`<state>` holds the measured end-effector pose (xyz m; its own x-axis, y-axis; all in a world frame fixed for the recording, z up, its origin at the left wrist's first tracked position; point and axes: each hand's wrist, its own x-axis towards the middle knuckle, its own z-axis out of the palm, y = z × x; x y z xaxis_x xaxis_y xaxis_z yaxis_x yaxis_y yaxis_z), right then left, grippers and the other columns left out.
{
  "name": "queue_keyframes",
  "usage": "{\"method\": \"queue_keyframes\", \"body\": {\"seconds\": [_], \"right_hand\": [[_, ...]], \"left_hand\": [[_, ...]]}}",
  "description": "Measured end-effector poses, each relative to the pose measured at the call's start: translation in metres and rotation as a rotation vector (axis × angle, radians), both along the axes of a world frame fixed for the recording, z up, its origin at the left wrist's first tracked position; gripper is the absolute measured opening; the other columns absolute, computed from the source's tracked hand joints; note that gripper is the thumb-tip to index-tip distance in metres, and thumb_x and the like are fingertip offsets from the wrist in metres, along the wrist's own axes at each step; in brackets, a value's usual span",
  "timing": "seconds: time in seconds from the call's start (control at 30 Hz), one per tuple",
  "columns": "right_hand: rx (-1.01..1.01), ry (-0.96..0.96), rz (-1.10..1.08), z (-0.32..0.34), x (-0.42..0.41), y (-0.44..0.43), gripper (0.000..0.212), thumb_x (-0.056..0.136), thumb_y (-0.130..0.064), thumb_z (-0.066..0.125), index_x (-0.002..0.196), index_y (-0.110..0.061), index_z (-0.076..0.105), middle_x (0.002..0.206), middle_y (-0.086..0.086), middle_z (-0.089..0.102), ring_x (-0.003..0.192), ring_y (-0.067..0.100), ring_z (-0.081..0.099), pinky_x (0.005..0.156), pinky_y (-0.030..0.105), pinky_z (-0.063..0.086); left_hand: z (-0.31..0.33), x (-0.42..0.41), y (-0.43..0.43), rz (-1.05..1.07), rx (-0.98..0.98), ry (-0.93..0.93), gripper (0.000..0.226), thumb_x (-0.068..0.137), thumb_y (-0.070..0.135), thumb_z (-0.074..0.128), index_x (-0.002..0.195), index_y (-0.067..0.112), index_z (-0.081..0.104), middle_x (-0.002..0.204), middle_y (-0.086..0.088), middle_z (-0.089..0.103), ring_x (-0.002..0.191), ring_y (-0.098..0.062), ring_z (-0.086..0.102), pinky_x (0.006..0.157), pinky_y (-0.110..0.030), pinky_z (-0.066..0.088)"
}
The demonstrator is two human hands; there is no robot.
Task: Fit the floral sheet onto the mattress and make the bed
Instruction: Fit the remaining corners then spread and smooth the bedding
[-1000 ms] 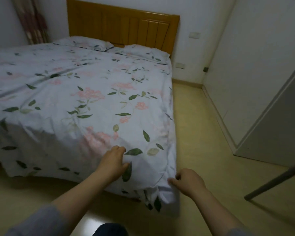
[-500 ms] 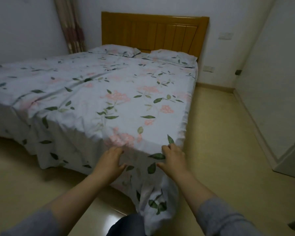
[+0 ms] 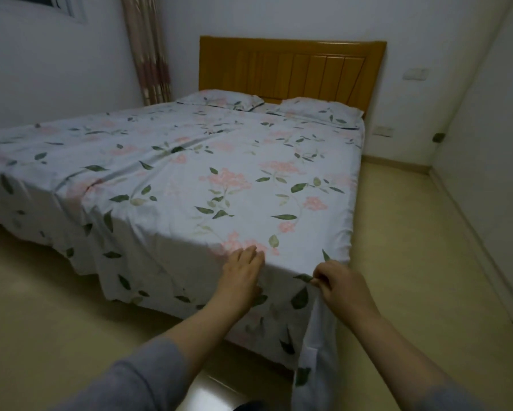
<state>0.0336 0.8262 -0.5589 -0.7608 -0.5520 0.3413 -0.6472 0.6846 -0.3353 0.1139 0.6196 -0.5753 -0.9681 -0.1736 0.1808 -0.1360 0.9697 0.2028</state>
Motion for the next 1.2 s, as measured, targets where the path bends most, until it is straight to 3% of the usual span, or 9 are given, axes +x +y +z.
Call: {"method": "queue_keyframes", "body": {"seconds": [0.1,0.2,0.3,0.5,0.7,0.8,0.9,1.07,1.2], "right_hand": [[0.011,0.053,0.011,0.007,0.003,0.009,0.011,0.083,-0.017,0.067,0.073,-0.016,0.062,0.074,-0.006,0.057,0.064,0.010,0.047,0.055,0.019,0.032],[-0.005,0.099,0.002,0.013,0.006,0.016,0.013,0.080,-0.014,0.070,0.071,-0.016,0.061,0.071,-0.006,0.057,0.060,0.009,0.046,0.052,0.016,0.031],[-0.033,0.104,-0.033,0.010,0.013,0.025,0.014,0.078,-0.012,0.068,0.069,-0.017,0.059,0.068,-0.007,0.053,0.059,0.008,0.044,0.052,0.010,0.026],[0.232,-0.204,-0.102,-0.017,0.021,0.027,0.019,0.088,-0.020,0.057,0.071,-0.030,0.055,0.072,-0.011,0.049,0.069,0.006,0.048,0.055,0.013,0.032],[0.282,-0.354,-0.026,0.015,0.010,0.036,0.030,0.086,-0.021,0.065,0.062,-0.034,0.053,0.067,-0.014,0.055,0.064,0.000,0.054,0.053,0.010,0.033],[0.216,-0.465,-0.034,0.016,0.005,0.039,0.021,0.087,-0.029,0.065,0.066,-0.026,0.064,0.069,-0.008,0.063,0.065,0.003,0.059,0.056,0.013,0.039],[0.088,-0.390,-0.177,0.000,-0.008,0.037,0.039,0.087,-0.047,0.058,0.071,-0.013,0.066,0.067,0.003,0.064,0.061,0.012,0.059,0.055,0.023,0.041],[-0.021,-0.437,-0.483,-0.025,-0.038,0.009,0.060,0.090,-0.058,0.045,0.114,-0.004,0.057,0.112,0.017,0.062,0.101,0.033,0.061,0.074,0.032,0.046],[-0.191,-0.549,-0.579,-0.042,-0.054,-0.006,0.048,0.094,-0.044,0.049,0.113,-0.001,0.056,0.117,0.021,0.061,0.105,0.035,0.059,0.084,0.035,0.046]], "left_hand": [[0.003,-0.022,0.007,-0.044,-0.117,0.032,0.034,0.081,0.023,0.067,0.112,0.014,0.056,0.122,-0.007,0.054,0.111,-0.027,0.049,0.090,-0.039,0.045],[0.008,-0.028,0.003,-0.074,-0.127,0.152,0.002,0.079,0.012,0.068,0.081,0.012,0.068,0.083,-0.005,0.064,0.078,-0.024,0.058,0.066,-0.034,0.051],[0.009,-0.025,-0.006,-0.145,-0.020,0.272,0.007,0.078,0.009,0.067,0.073,0.012,0.071,0.072,-0.004,0.064,0.067,-0.022,0.059,0.058,-0.031,0.050],[-0.035,-0.009,0.013,-0.181,-0.034,-0.080,0.009,0.083,0.018,0.063,0.089,0.015,0.070,0.093,-0.001,0.066,0.085,-0.021,0.061,0.078,-0.032,0.052],[-0.030,-0.013,0.014,-0.152,0.039,0.208,0.013,0.087,0.027,0.056,0.092,0.016,0.055,0.096,0.000,0.053,0.084,-0.019,0.047,0.070,-0.027,0.038],[-0.013,-0.024,0.014,-0.105,0.063,0.226,0.031,0.091,0.036,0.051,0.116,0.018,0.052,0.117,0.000,0.050,0.101,-0.020,0.046,0.085,-0.030,0.041],[-0.001,-0.029,0.015,-0.100,0.051,0.022,0.061,0.088,0.044,0.056,0.140,0.018,0.036,0.145,-0.001,0.036,0.129,-0.022,0.036,0.108,-0.033,0.032],[0.004,-0.030,0.017,-0.107,0.067,-0.077,0.060,0.090,0.044,0.055,0.140,0.018,0.036,0.148,-0.002,0.035,0.133,-0.022,0.035,0.109,-0.035,0.031],[-0.002,-0.026,0.013,-0.124,0.104,-0.065,0.049,0.090,0.040,0.055,0.132,0.017,0.045,0.143,-0.001,0.040,0.128,-0.020,0.042,0.105,-0.031,0.035]]}}
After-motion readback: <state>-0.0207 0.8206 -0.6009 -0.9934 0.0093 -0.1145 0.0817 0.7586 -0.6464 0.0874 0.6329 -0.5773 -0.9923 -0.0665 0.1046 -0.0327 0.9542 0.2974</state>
